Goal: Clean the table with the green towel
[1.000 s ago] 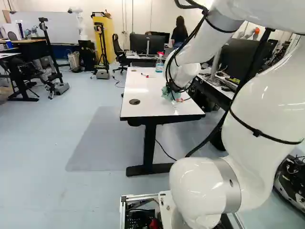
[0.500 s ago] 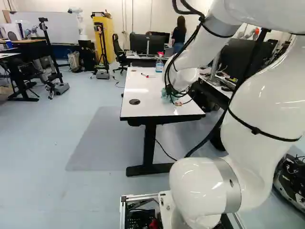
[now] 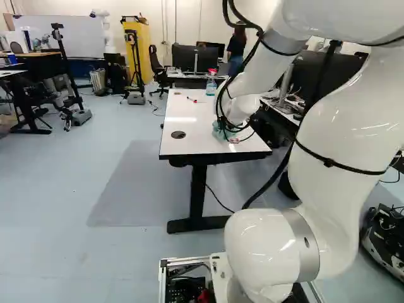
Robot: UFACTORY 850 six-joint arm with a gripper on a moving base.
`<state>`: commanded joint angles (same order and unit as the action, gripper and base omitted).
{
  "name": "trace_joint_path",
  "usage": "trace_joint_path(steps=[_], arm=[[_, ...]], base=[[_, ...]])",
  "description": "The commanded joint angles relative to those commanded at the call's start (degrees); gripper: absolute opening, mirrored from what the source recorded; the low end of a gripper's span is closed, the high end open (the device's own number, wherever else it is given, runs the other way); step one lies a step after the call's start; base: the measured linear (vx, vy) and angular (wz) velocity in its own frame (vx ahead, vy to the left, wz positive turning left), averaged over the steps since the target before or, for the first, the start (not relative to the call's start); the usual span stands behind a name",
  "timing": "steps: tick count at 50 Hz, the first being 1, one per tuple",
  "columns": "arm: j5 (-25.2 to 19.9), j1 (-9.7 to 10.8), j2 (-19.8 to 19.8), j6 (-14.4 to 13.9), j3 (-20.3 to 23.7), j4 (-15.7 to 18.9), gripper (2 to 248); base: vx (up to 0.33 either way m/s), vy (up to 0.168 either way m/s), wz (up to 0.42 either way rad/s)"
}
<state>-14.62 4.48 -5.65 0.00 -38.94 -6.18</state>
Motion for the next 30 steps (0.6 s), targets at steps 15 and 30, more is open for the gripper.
trace_joint_path(steps=[15, 30], arm=[[0.00, 0.00, -1.73, 0.00, -0.35, 0.00, 45], [0.00, 0.00, -1.73, 0.00, -0.35, 0.00, 45]], base=[[0.000, 0.000, 0.000], [0.000, 0.000, 0.000]])
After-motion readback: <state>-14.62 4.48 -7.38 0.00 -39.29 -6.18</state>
